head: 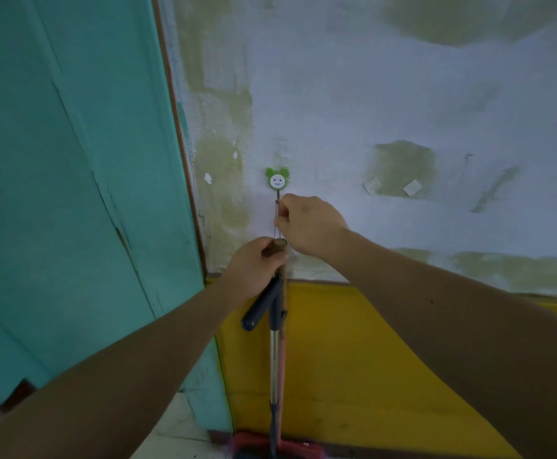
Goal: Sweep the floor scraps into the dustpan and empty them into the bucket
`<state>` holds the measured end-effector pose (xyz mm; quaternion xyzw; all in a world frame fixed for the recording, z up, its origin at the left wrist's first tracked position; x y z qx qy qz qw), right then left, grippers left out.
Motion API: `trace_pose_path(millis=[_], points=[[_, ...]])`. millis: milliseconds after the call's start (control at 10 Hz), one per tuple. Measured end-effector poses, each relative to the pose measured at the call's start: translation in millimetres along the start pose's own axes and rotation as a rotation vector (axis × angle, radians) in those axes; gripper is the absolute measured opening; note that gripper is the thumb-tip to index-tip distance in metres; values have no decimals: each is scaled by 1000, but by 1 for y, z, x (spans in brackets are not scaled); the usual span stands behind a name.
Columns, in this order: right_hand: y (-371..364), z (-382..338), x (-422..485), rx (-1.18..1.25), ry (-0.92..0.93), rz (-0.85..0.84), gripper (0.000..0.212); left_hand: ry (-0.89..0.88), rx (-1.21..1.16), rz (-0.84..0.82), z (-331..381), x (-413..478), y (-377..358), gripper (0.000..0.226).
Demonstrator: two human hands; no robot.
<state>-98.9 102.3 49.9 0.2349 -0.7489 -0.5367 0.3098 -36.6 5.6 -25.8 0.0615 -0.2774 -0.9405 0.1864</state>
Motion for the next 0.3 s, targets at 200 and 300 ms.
trace_pose_path(millis=[200,300], points=[[-2,9,-14,23,-8,-85,24,30,58,-7,4,-15,-1,19],[-6,16,-30,-14,-4,-132,27,40,83,-28,6,-33,1,17]])
Point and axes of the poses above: each hand's wrist, its own x-axis towards the middle knuckle, its own y-axis out of the back of the hand, z = x × y, the point moved 2 cm from there along x, towards the middle knuckle, and after that the axes turned 5 degrees about y, right-handed, at the moved point
